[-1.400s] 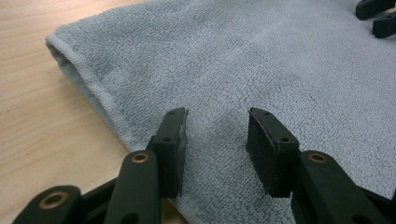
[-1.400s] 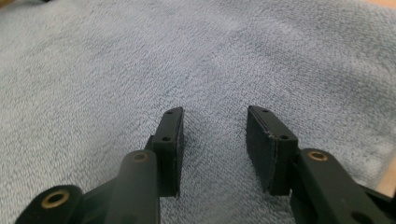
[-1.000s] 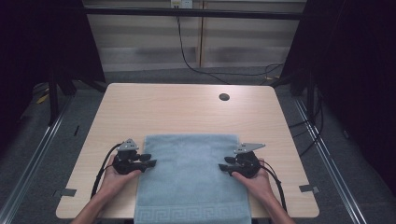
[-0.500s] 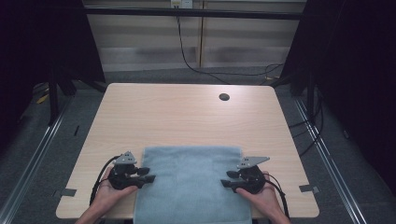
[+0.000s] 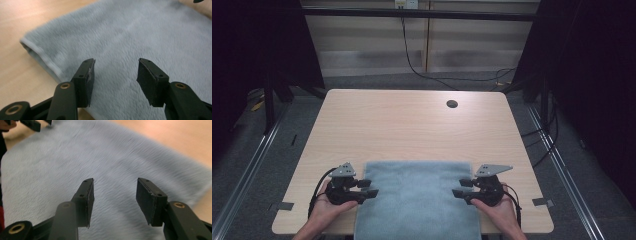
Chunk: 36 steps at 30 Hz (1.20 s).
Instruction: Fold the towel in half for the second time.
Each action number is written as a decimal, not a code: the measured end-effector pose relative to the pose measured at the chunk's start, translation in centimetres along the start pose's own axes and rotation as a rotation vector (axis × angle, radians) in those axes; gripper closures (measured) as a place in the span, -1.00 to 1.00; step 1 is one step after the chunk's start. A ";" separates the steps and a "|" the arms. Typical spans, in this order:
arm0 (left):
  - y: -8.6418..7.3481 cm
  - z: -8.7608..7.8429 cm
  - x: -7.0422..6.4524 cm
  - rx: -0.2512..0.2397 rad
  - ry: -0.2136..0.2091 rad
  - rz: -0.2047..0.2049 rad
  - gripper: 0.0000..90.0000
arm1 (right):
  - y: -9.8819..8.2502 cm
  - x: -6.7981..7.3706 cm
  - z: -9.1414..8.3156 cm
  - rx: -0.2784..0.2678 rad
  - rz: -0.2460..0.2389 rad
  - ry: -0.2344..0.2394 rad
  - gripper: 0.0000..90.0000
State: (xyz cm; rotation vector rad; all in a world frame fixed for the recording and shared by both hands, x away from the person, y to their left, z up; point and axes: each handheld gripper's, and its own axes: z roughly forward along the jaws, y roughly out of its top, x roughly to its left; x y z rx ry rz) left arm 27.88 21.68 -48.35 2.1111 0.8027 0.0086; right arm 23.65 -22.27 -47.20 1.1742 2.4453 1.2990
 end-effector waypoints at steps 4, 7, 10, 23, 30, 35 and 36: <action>1.8 0.1 0.8 -0.043 0.027 0.002 0.08 | 1.1 -1.7 -0.8 -0.031 -0.007 -0.064 0.08; 3.6 1.1 2.0 -0.044 0.032 0.034 0.30 | 2.7 -4.4 -0.3 -0.044 0.005 -0.105 0.12; 4.3 2.5 3.1 -0.028 0.060 0.021 0.35 | 3.5 -6.3 1.2 -0.030 0.025 -0.122 0.13; 2.6 4.2 4.1 -0.017 0.112 -0.011 0.27 | 2.8 -8.7 4.1 0.034 0.070 -0.111 -0.01; 2.3 4.2 3.9 -0.027 0.122 0.005 0.27 | 2.2 -8.0 4.5 0.075 0.023 -0.154 0.13; 2.3 4.2 3.9 -0.026 0.128 0.015 0.26 | 1.7 -7.7 4.4 0.069 0.001 -0.149 0.21; 2.3 4.2 3.9 -0.026 0.121 0.005 0.26 | 1.6 -7.7 4.3 0.066 0.004 -0.146 0.24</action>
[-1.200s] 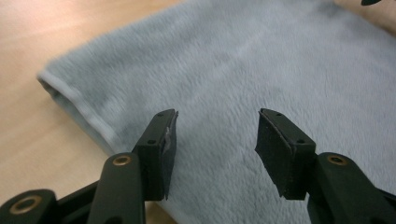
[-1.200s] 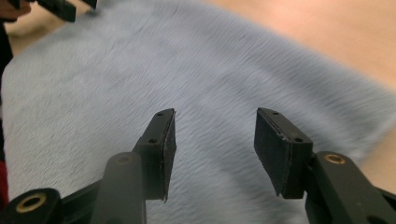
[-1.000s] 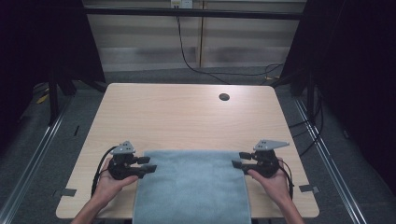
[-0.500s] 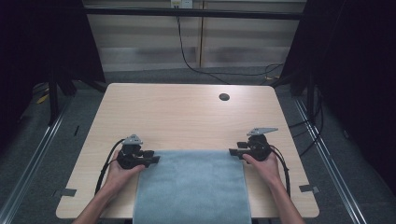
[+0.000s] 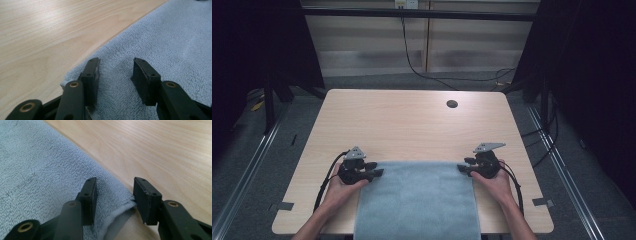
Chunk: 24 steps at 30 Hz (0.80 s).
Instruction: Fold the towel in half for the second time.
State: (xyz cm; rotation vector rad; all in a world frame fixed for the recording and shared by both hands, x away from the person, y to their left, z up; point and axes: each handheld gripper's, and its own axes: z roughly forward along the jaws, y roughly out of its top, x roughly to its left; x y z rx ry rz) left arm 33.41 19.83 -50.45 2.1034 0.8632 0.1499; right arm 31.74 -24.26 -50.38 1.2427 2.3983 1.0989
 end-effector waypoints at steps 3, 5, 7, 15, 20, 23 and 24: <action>0.0 0.0 -0.1 -0.002 0.002 0.000 0.23 | 0.0 0.1 0.0 0.003 -0.005 0.000 0.31; 0.2 0.1 -0.6 0.015 0.014 -0.025 0.11 | 0.0 0.2 0.0 0.005 -0.013 0.013 0.51; 0.6 0.1 -0.9 0.040 0.029 -0.010 0.01 | 0.0 0.3 0.0 0.005 -0.006 0.027 0.64; 3.2 -2.4 1.7 -0.051 -0.004 -0.064 -0.08 | 0.0 0.0 0.2 -0.002 0.027 0.075 0.83; 2.6 -2.2 4.1 -0.019 0.042 -0.079 -0.06 | 0.0 0.2 0.2 0.000 0.021 0.059 0.83; 1.6 -1.6 4.5 0.027 0.031 -0.053 -0.01 | 0.1 0.3 0.2 0.002 0.021 0.055 0.82; 1.3 -1.3 4.5 0.036 0.022 -0.057 -0.01 | 0.1 0.2 0.2 0.001 0.020 0.055 0.82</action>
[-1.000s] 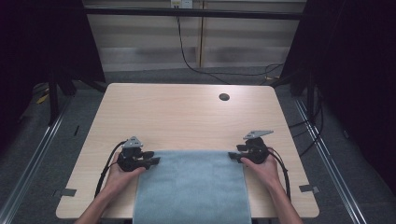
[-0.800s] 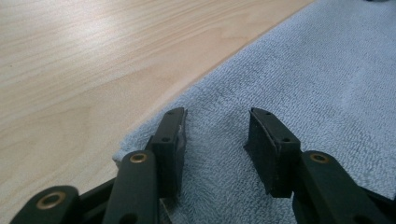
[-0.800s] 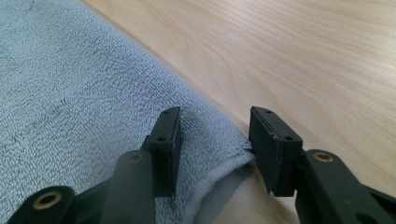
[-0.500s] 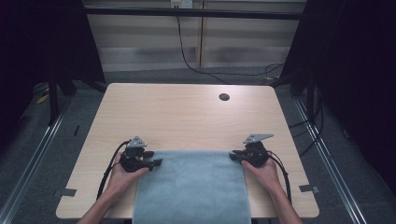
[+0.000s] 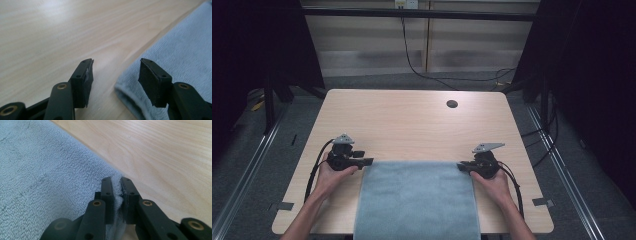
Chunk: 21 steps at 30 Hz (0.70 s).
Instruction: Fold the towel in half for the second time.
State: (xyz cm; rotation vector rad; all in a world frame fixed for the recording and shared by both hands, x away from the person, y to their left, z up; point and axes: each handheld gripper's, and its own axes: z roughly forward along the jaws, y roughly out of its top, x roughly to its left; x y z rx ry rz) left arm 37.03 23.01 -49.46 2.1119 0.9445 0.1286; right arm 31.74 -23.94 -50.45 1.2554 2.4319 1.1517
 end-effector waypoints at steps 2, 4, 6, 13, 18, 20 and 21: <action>-0.3 0.1 0.0 0.001 -0.010 -0.007 0.00 | 0.0 0.1 0.0 0.001 -0.002 -0.004 0.82; -0.3 0.3 -0.3 0.010 -0.006 0.005 0.01 | 0.1 0.1 0.0 0.003 -0.004 -0.007 0.82; -0.3 0.5 -0.6 0.021 -0.015 0.021 0.02 | 0.1 0.2 0.0 0.006 -0.020 -0.013 0.82; -0.9 0.4 -1.5 0.035 -0.027 0.077 0.14 | 0.1 0.2 0.0 0.006 -0.025 -0.016 0.82; -1.3 0.3 -1.9 0.025 -0.035 0.099 0.26 | 0.1 0.3 0.0 0.006 -0.018 -0.022 0.82; -1.4 0.2 -1.9 0.022 -0.043 0.104 0.37 | 0.0 0.4 0.0 0.006 -0.010 -0.023 0.82; -1.4 0.2 -2.0 0.023 -0.052 0.103 0.42 | 0.0 0.3 0.0 0.008 -0.010 -0.022 0.82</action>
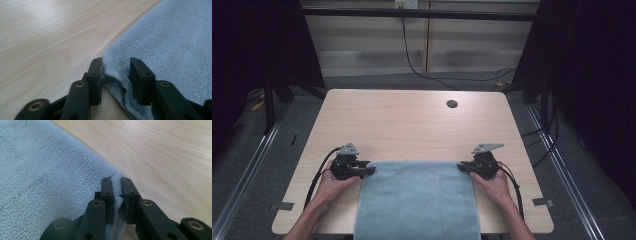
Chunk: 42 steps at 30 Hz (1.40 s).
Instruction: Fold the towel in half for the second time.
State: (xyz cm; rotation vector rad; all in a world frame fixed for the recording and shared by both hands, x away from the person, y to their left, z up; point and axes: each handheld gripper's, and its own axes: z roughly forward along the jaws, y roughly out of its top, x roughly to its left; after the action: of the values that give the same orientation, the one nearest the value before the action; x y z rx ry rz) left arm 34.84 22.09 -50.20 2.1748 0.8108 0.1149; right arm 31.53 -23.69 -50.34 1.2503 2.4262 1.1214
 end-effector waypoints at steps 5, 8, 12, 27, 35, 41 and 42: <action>-0.2 0.1 -0.1 -0.011 -0.030 -0.022 0.71 | -0.1 -0.2 0.0 -0.010 0.014 0.012 0.83; -0.3 0.1 -0.2 -0.018 -0.025 -0.047 0.75 | -0.1 -0.2 0.0 -0.010 0.031 0.013 0.84; -0.1 0.0 -0.1 -0.029 -0.030 -0.068 0.79 | 0.0 -0.3 -0.1 -0.018 0.052 0.027 0.85; 2.4 -2.4 0.3 -0.194 -0.038 -0.089 0.81 | 2.3 -0.6 -2.9 -0.160 0.053 0.057 0.85; 3.7 -3.5 1.0 -0.247 -0.020 -0.114 0.81 | 4.2 -0.9 -3.8 -0.201 0.035 0.051 0.85; 5.1 -4.0 1.8 -0.269 -0.009 -0.114 0.82 | 6.1 -1.1 -4.5 -0.222 0.017 0.043 0.85; 5.4 -4.1 1.9 -0.272 -0.005 -0.108 0.82 | 6.3 -1.2 -4.5 -0.224 0.013 0.041 0.85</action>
State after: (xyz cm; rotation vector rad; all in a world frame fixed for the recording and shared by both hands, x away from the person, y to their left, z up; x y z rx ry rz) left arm 37.72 23.31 -43.93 1.8721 0.8555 0.1557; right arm 34.03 -24.75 -42.97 1.1850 2.2470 1.3912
